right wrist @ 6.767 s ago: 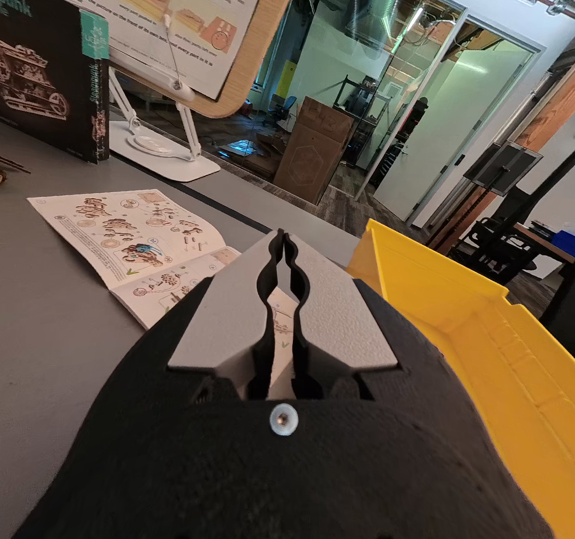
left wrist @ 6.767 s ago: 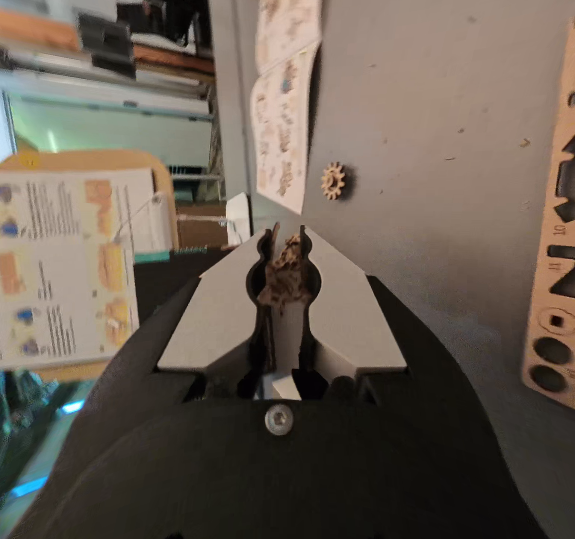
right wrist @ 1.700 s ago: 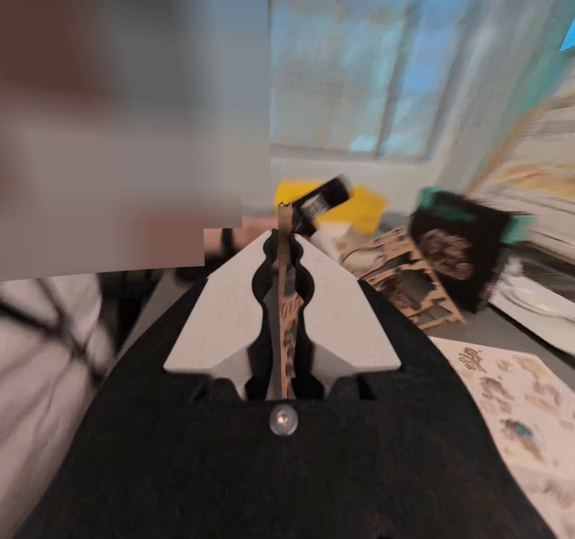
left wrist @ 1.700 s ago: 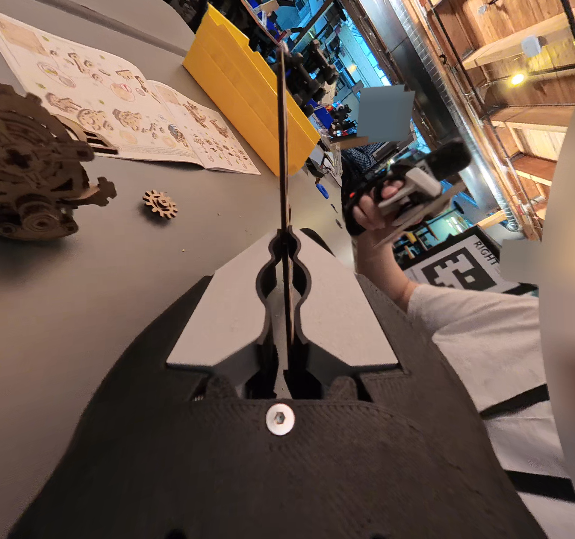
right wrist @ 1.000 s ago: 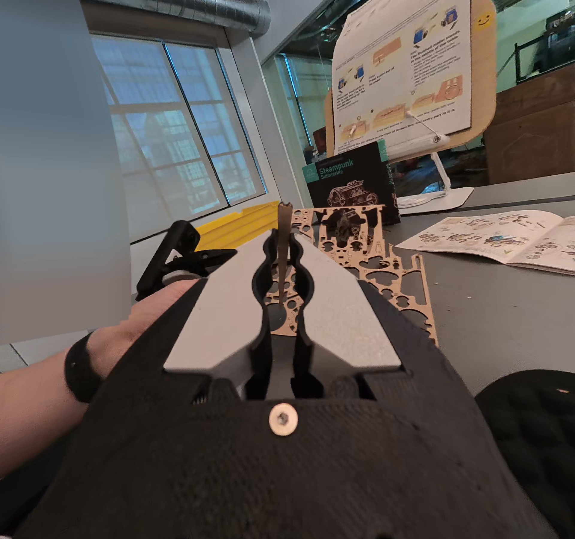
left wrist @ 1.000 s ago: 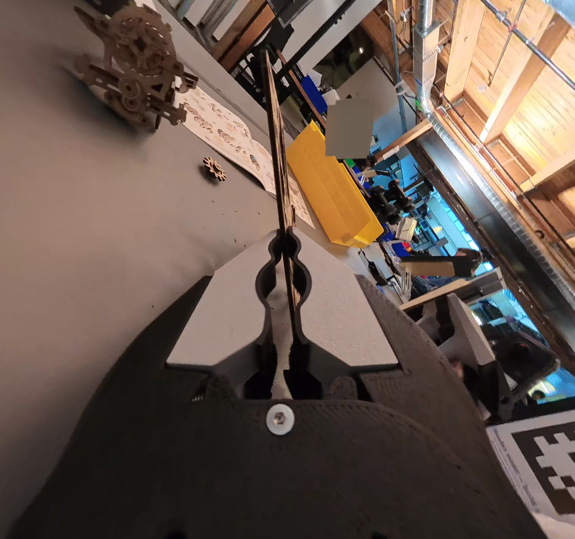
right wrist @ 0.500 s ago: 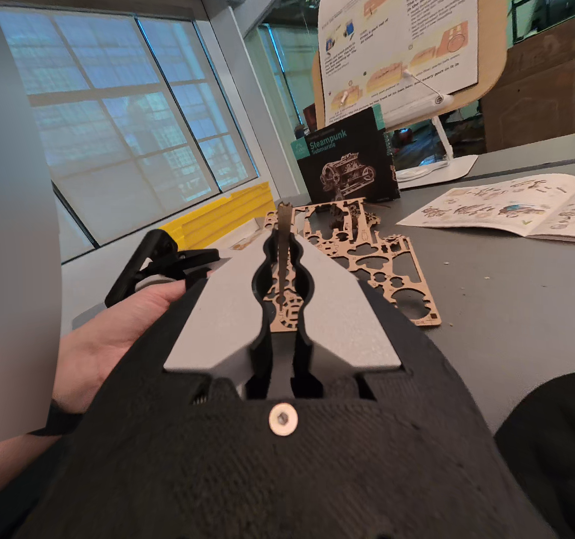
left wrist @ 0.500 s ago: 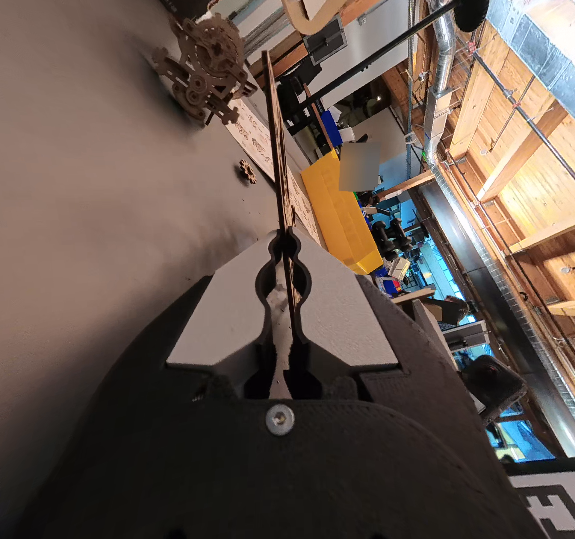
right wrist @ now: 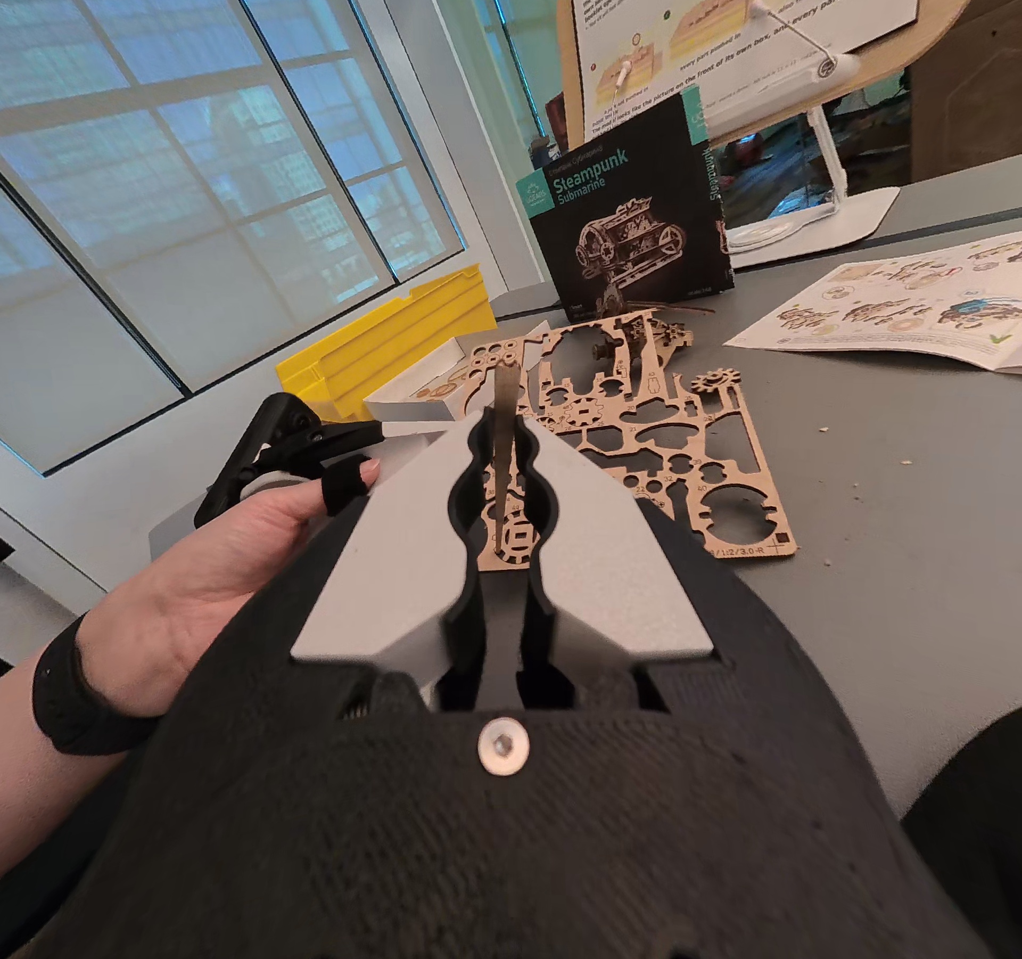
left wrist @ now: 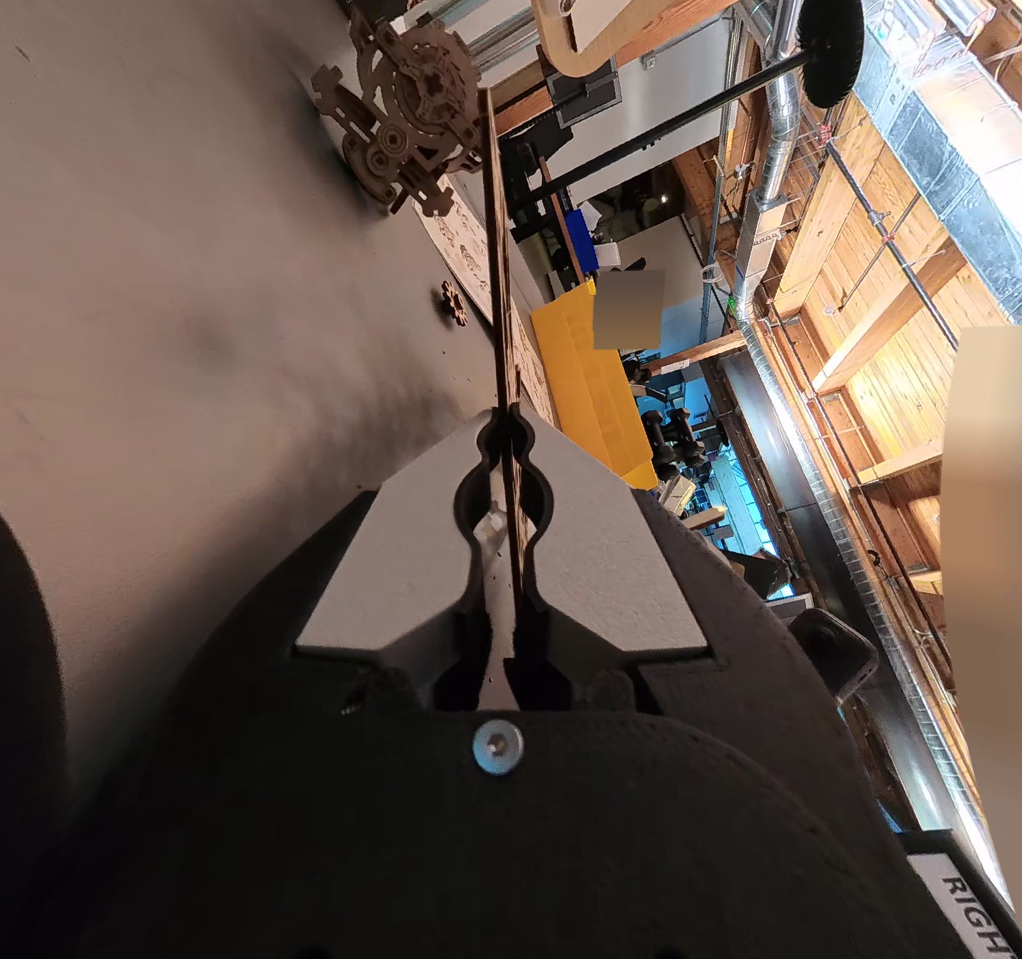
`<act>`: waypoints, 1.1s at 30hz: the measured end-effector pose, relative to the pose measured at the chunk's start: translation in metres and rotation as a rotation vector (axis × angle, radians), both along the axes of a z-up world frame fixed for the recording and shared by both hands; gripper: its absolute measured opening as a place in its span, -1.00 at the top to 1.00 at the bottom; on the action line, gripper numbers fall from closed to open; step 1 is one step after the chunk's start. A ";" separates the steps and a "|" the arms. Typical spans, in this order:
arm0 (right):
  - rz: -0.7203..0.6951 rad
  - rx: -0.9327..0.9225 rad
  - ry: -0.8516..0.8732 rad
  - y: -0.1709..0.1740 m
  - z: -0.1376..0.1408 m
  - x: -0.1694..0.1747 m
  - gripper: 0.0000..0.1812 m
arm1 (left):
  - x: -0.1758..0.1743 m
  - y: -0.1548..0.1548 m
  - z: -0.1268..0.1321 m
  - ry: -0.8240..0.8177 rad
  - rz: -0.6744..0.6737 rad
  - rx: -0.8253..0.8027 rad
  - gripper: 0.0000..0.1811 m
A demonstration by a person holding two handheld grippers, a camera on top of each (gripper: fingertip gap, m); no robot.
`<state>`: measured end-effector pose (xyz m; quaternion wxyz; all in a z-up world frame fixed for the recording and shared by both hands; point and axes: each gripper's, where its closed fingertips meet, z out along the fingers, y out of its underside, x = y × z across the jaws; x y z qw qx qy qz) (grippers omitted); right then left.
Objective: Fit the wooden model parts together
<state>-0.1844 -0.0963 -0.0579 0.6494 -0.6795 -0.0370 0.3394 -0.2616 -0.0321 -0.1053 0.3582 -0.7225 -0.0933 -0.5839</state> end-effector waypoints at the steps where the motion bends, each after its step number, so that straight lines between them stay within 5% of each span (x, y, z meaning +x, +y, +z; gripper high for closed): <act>1: -0.003 0.000 0.004 0.001 0.000 0.001 0.96 | 0.000 0.000 0.000 0.001 -0.002 0.001 1.00; 33: -0.078 -0.026 -0.249 -0.011 -0.012 -0.018 0.95 | 0.003 -0.004 0.000 -0.029 -0.013 -0.012 1.00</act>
